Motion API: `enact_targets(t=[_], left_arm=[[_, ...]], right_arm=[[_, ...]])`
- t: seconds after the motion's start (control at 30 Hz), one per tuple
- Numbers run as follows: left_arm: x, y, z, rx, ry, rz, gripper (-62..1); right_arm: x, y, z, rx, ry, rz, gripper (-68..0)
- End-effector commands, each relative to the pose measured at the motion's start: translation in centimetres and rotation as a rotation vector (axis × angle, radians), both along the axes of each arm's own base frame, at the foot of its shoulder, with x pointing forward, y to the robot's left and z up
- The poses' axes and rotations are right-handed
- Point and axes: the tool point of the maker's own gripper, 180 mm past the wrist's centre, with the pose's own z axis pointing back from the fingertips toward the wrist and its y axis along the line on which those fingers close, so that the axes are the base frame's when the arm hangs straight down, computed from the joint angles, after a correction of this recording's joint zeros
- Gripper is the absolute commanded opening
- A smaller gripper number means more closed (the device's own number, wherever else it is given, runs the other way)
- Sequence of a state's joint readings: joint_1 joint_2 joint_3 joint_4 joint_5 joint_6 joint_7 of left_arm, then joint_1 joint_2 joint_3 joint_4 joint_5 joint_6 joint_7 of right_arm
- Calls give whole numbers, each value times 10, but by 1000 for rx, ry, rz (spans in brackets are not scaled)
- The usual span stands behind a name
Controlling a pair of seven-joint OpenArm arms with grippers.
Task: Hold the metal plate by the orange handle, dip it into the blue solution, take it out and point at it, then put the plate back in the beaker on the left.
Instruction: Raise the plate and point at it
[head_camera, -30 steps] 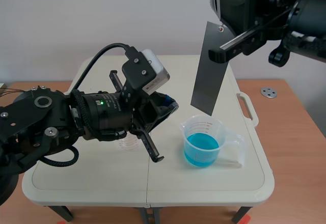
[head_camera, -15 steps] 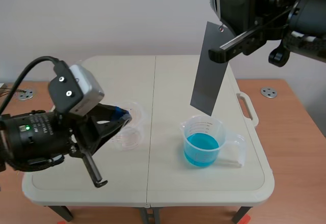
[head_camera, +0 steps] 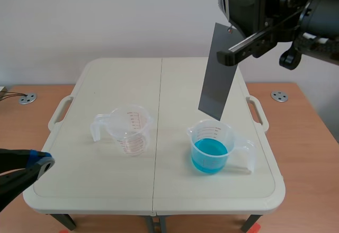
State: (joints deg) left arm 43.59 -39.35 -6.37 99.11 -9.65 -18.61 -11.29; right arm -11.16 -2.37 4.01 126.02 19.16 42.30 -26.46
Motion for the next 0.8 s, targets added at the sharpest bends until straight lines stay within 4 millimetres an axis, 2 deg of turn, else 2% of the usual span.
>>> enact_targets(t=[0.0, 0.17, 0.47, 0.6, 0.77], left_arm=[[-6, 1, 4, -33, 3, 14, -583], [-34, 26, -4, 5, 75, 60, -583], [-77, 55, -14, 77, 194, 94, -583], [-86, 60, -17, 94, 225, 99, -583], [-88, 62, -19, 100, 235, 102, -583]], right_arm=[[-3, 4, 11, 14, -36, 23, -662], [-3, 4, 11, 14, -39, 23, -662], [0, 5, 20, 15, -69, 27, -662], [1, 11, 27, 14, -93, 46, -662], [3, 19, 39, 15, -133, 70, -662]])
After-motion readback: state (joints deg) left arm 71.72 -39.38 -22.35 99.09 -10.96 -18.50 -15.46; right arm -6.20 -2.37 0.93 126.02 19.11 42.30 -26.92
